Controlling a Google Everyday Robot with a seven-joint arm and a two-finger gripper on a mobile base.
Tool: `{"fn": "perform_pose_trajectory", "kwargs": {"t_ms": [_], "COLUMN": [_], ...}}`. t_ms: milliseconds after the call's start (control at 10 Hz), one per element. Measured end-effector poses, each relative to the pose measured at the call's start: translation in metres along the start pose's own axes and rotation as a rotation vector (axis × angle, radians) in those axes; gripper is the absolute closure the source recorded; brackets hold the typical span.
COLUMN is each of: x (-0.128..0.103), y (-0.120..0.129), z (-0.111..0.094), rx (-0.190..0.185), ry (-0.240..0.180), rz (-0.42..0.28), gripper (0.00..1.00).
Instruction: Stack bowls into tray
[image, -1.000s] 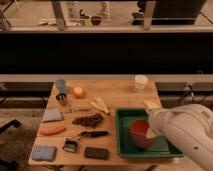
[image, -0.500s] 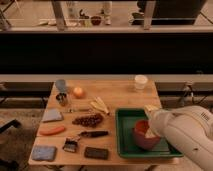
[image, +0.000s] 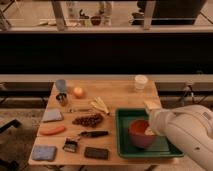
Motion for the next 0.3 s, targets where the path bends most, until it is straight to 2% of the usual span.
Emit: {"fn": "perform_pose_trajectory", "kwargs": {"t_ms": [300], "x": [0.0019], "y": [-0.0008], "z": [0.0007], "rx": [0.000], "ry": [-0.002], "rz": [0.010], "gripper": [0.20]}}
